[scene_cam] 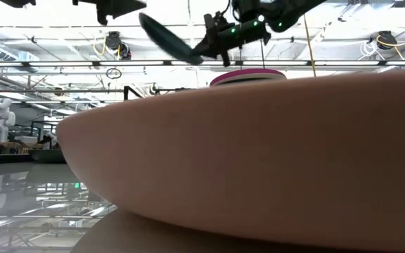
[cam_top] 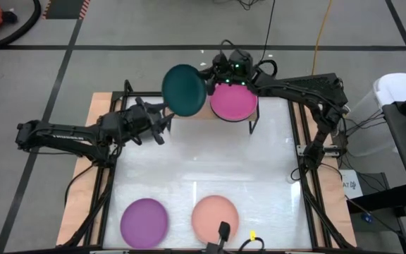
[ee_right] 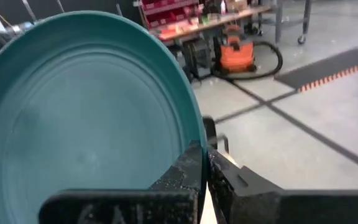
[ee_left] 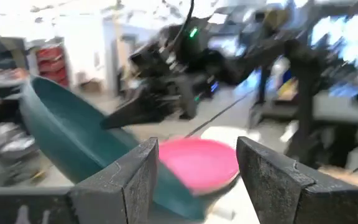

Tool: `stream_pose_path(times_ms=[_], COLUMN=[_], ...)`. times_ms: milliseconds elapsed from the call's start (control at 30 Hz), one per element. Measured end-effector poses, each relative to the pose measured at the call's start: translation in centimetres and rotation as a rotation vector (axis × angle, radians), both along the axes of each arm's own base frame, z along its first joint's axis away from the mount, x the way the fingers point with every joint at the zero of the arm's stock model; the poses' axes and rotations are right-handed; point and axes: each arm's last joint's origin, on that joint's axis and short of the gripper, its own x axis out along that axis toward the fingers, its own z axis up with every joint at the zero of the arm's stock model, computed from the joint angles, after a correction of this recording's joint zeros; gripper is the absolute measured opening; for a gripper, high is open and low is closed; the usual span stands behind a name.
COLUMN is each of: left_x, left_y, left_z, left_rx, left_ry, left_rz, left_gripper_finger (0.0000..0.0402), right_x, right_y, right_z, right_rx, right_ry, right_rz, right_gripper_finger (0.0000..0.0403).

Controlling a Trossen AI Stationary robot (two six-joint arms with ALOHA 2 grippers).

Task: Place and stack plates onto a shelf
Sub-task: Put the dark green plate on the shelf

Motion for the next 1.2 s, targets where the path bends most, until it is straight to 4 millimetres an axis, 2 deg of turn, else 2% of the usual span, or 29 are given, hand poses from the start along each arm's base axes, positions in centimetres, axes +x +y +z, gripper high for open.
stream_pose_path(times_ms=[67, 200, 467, 667, 1200], left_x=[-0.7, -2.1, -1.6, -1.4, -1.3], left_y=[0.1, 0.2, 0.2, 0.1, -0.5], left_z=[-0.2, 0.4, 0.0, -0.2, -0.2], left_rx=[-0.003, -0.023, -0.018, -0.039, -0.042], left_ry=[0.052, 0.032, 0.061, 0.059, 0.057], left_rz=[0.067, 0.137, 0.133, 0.116, 0.074], left_gripper_finger=[0.0223, 0.0223, 0.0223, 0.0223, 0.0223], right_x=[0.4, 1.2, 1.7, 2.2, 1.0], right_y=[-0.3, -0.8, -3.1, -3.8, -5.1], right_z=[-1.0, -2.0, -5.0, -7.3, -8.1], right_rx=[0.013, -0.044, -0.030, 0.011, 0.038], right_ry=[0.022, 0.026, 0.065, 0.117, 0.178], right_rz=[-0.001, -0.015, -0.074, -0.078, -0.112], right_gripper_finger=[0.0000, 0.0000, 0.0000, 0.0000, 0.0000])
